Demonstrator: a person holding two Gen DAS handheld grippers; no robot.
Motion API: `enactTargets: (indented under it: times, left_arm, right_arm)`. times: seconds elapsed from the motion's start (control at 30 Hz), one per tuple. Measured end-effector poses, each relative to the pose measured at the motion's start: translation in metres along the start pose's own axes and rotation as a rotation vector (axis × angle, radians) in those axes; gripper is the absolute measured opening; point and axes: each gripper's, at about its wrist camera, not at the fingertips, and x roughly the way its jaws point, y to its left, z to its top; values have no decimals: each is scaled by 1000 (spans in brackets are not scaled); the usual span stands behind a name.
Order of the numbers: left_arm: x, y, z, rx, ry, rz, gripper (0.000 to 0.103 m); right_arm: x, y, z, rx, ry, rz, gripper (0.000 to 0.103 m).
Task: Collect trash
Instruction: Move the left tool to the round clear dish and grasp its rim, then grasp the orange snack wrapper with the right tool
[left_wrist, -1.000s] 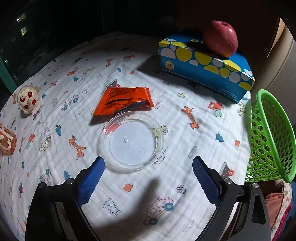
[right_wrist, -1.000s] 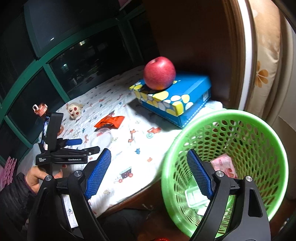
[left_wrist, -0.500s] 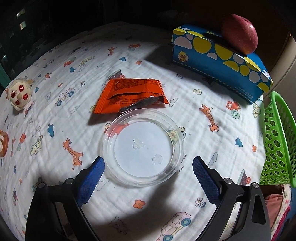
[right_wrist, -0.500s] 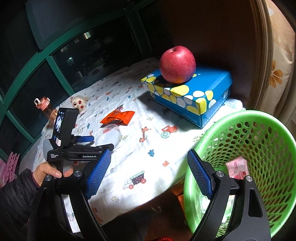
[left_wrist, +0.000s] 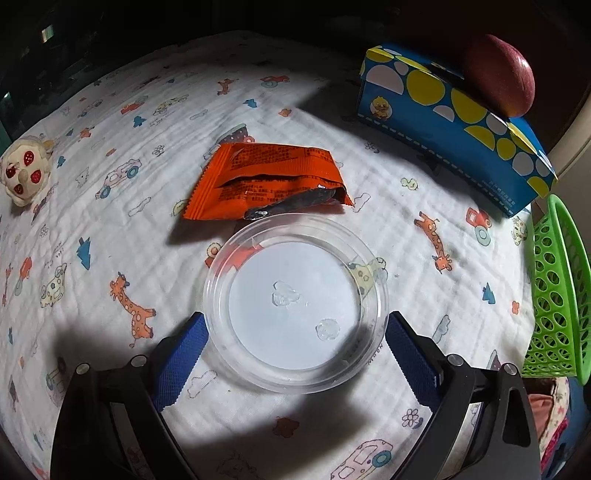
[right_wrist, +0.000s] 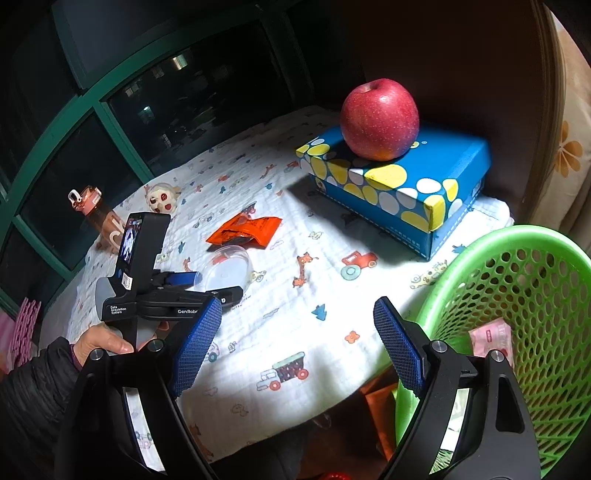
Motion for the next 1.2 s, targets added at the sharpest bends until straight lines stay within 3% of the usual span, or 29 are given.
enactTargets:
  times: [0.47, 0.8, 1.2]
  left_arm:
    - [-14, 0, -12, 15, -46, 8, 88]
    - [-57, 37, -32, -57, -85, 40, 88]
    - [-92, 91, -58, -156, -128, 77, 88]
  right_arm:
    - [25, 15, 14, -44, 27, 18, 84]
    - [73, 38, 39, -87, 84, 69, 84]
    - [156, 94, 65, -335, 186, 85, 86]
